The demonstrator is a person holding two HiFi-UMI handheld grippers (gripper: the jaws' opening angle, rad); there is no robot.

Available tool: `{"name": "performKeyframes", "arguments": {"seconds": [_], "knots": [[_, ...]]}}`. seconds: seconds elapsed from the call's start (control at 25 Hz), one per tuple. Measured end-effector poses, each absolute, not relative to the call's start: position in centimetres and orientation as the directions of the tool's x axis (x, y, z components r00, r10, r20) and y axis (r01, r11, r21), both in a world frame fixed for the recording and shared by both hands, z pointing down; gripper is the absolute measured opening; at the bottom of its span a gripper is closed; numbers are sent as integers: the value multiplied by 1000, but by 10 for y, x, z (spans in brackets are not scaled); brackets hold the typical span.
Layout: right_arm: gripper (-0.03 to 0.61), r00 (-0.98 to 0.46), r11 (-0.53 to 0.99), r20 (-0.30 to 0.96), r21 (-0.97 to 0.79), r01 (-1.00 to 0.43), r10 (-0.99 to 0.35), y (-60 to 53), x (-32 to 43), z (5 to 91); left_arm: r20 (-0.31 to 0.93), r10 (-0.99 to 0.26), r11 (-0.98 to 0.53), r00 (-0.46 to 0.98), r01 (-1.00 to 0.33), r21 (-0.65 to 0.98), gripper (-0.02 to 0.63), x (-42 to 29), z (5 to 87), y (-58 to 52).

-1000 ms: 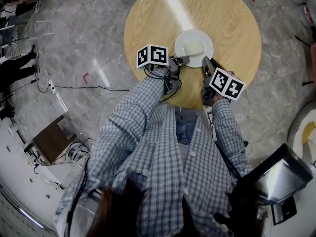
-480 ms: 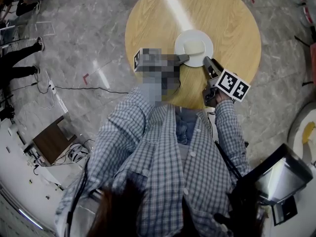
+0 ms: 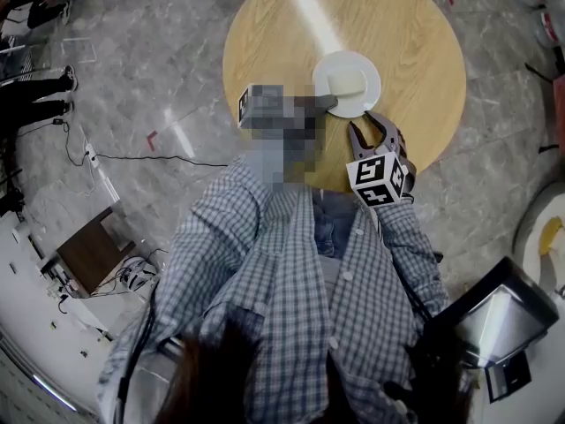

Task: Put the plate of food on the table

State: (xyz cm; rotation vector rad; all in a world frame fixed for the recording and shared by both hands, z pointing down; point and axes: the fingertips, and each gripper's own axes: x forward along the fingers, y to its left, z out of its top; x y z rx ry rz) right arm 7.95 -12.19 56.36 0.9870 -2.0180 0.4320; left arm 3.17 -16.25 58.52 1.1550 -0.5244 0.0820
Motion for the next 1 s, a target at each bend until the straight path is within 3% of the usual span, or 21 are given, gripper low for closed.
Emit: {"name": "performKeyframes", "arguments": {"seconds": [0.2,0.44,0.48,0.52,1.0], "knots": [[149,-282,810,821,322,-490,-497,-113,60,576,422,-198,419,884,-313,852,100,31,586,-161],[147,-198,819,799,524,-233,-568,-115,52,584,416,-203,421,886,-305,854,98,28,585,-160],[119,-191,811,791,546,-212,-582,-116,51,583,416,-204,422,886,-303,854,100,28,585,-161],[46,-184,801,782,565,-196,-596,-117,52,583,415,-204,424,887,-302,854,99,29,585,-161],[40,-137,790,780,585,-185,-610,-119,54,588,402,-191,434,895,-291,853,100,27,585,-152]]}}
